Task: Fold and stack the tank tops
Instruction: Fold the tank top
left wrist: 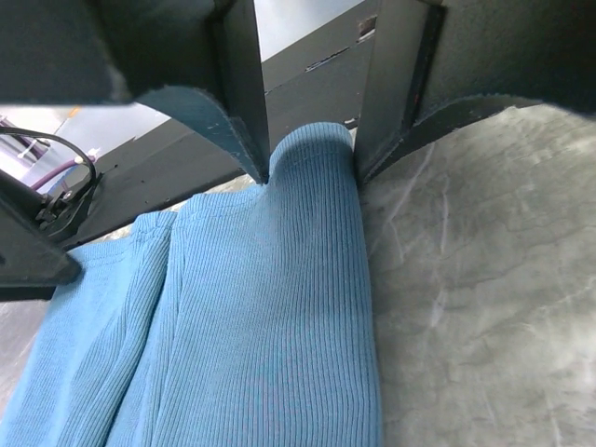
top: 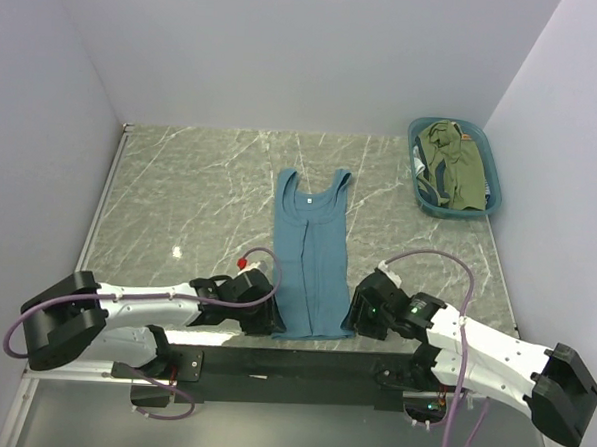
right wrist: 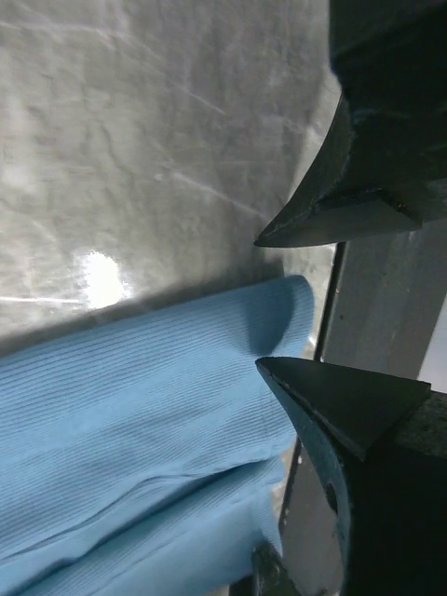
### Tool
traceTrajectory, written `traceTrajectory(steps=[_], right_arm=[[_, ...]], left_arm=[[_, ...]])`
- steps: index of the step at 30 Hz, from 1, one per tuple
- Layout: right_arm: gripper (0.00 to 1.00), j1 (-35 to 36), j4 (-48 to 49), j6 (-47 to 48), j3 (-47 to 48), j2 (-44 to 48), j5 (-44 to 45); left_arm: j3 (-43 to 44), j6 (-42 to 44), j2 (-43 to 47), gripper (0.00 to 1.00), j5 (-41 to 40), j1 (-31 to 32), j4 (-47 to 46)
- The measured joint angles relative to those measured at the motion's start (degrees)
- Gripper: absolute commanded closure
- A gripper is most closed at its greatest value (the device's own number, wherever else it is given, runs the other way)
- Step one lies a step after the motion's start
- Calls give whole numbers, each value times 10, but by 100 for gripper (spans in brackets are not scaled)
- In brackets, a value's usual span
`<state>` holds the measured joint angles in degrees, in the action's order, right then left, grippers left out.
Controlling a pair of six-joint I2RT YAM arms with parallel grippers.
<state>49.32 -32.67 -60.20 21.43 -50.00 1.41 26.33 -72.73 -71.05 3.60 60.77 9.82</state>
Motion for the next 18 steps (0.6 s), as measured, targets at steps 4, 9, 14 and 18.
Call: traceTrajectory(steps=[4,9,14,18], right_arm=[[43,8,4,-9,-5,3,-8],[51,12,10,-10,-8,-3,-12],[83,30,42,-16,-9,-34,-29],[100,53,59,-19,-10,-49,-33]], left_arm=[[0,-9,-9,59,0,5,-7],[3,-16,-21,73,-2,13,-10],[5,-17,-27,92,-6,19,-8],[12,-16,-26,99,-12,28,3]])
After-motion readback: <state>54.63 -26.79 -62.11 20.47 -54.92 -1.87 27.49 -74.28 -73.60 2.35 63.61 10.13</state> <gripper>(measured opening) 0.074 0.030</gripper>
